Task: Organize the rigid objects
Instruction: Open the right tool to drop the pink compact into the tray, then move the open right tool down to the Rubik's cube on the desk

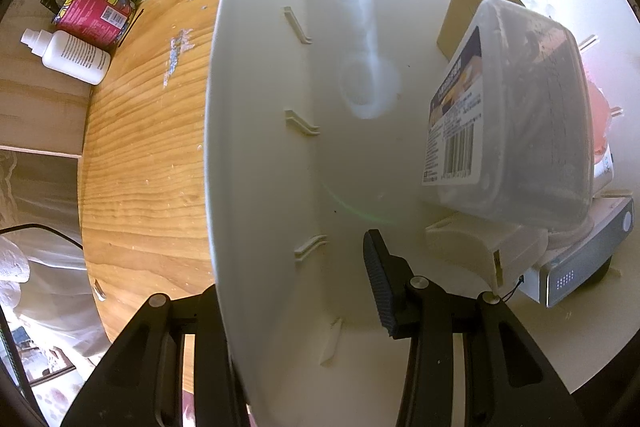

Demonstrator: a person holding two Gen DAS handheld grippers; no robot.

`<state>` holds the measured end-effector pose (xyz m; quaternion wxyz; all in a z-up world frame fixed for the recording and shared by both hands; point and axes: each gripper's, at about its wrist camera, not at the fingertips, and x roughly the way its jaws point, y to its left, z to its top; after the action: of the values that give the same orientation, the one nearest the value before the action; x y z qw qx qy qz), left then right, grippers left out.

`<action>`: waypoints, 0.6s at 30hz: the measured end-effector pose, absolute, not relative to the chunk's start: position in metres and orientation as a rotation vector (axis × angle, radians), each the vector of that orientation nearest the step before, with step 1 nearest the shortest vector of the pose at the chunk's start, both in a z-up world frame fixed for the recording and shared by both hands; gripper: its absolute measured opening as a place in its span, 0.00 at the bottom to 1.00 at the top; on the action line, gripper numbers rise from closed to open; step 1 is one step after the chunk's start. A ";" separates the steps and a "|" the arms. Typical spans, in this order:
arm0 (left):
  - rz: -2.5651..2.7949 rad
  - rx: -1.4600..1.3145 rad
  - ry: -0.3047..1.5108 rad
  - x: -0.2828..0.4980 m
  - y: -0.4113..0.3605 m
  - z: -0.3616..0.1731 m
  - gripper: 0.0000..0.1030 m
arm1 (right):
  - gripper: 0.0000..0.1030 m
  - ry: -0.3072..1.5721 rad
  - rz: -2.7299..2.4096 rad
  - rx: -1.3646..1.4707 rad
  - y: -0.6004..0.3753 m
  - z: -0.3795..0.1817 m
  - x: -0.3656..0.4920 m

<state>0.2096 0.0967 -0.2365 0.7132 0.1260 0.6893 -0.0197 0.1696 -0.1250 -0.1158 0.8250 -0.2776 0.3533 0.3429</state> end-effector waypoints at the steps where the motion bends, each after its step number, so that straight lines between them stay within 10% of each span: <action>1: -0.044 0.279 1.527 0.209 0.097 -0.236 0.45 | 0.78 0.751 0.721 -0.602 -0.131 -0.116 0.172; 18: -0.033 0.254 1.524 0.210 0.101 -0.236 0.45 | 0.79 0.777 0.642 -0.795 -0.186 -0.148 0.244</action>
<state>0.2102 0.1011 -0.2360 0.7160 0.1146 0.6884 -0.0147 0.2438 -0.1861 -0.1482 0.8009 -0.3709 0.3625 0.2993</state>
